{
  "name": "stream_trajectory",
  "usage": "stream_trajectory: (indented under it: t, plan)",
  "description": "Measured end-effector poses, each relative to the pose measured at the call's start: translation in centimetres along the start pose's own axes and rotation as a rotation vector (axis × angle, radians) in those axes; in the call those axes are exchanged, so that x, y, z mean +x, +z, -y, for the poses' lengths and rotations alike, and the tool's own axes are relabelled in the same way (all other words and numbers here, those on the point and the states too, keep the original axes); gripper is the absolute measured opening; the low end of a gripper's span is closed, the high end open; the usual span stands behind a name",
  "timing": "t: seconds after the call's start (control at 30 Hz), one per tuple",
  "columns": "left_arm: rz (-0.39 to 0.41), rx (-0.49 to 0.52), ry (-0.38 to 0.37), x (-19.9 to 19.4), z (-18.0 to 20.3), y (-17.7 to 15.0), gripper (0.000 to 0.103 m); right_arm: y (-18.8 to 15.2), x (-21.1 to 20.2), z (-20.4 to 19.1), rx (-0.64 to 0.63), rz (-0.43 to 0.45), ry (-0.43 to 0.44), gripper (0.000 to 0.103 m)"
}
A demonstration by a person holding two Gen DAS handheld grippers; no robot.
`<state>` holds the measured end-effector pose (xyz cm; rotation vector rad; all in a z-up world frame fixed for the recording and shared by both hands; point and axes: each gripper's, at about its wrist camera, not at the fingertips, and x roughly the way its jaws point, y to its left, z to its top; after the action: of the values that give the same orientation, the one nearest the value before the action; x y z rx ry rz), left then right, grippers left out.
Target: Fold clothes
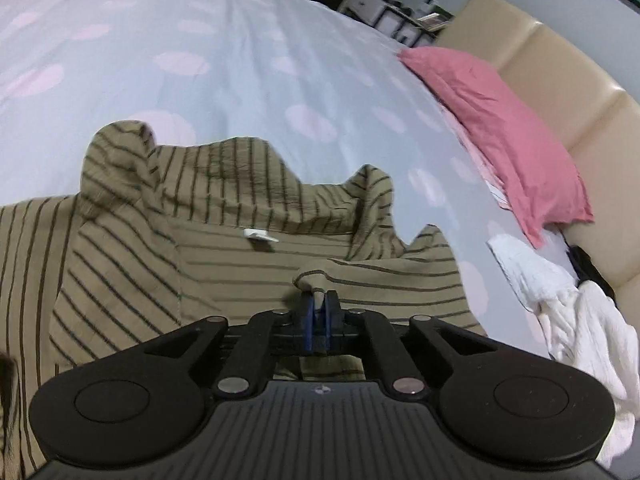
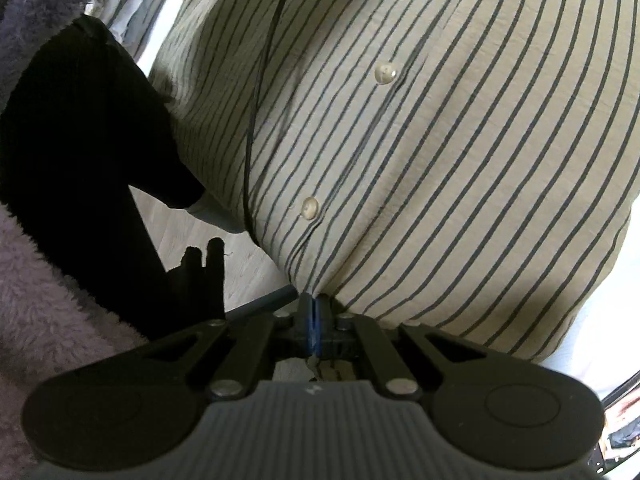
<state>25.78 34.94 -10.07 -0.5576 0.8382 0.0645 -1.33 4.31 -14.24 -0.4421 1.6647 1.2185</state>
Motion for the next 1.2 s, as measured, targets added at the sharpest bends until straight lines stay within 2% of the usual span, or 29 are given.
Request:
stream_trajectory:
  t: [0.07, 0.1, 0.23, 0.43, 0.57, 0.73, 0.87, 0.9, 0.93, 1.03, 1.13, 1.2]
  plan:
    - [0.025, -0.011, 0.013, -1.1, 0.1, -0.1, 0.023, 0.1, 0.0, -0.1, 0.002, 0.004, -0.011, 0.002]
    - [0.038, -0.01, 0.018, -1.8, 0.2, -0.1, 0.023, 0.0, -0.1, -0.2, 0.002, 0.01, -0.011, 0.002]
    - [0.036, 0.048, 0.02, -5.4, 0.8, -1.4, 0.024, -0.3, -0.4, -0.6, -0.009, 0.031, -0.01, 0.002]
    - [-0.036, 0.125, 0.023, -11.1, 1.6, -6.3, 0.024, -0.8, -0.8, -2.3, -0.057, 0.07, 0.004, 0.002]
    - [-0.095, 0.141, 0.009, -14.2, 2.6, -10.0, 0.024, -0.9, -0.3, -3.3, -0.073, 0.087, 0.021, 0.002]
    - [-0.161, 0.166, -0.037, -17.5, 4.7, -14.8, 0.024, -1.3, 0.9, -4.4, -0.138, 0.071, -0.071, 0.003]
    - [-0.242, 0.167, -0.074, -19.4, 6.2, -20.2, 0.03, -2.9, -0.5, -3.9, -0.164, 0.112, -0.158, 0.018]
    - [-0.263, 0.165, -0.081, -19.8, 6.5, -21.5, 0.031, -3.3, -0.8, -3.7, -0.17, 0.122, -0.18, 0.029]
    - [-0.284, 0.163, -0.089, -20.2, 6.8, -22.8, 0.031, -3.7, -1.1, -3.6, -0.176, 0.132, -0.202, 0.033]
    - [-0.375, 0.154, -0.099, -20.4, 7.7, -26.5, 0.031, -4.9, -2.1, -3.2, -0.195, 0.162, -0.267, 0.032]
    - [-0.43, 0.14, -0.105, -20.7, 8.5, -29.5, 0.039, -6.2, -3.1, -2.8, -0.215, 0.191, -0.333, 0.033]
    - [-0.466, 0.119, -0.124, -20.7, 8.8, -31.2, 0.04, -7.4, -3.6, -2.3, -0.234, 0.194, -0.379, 0.033]
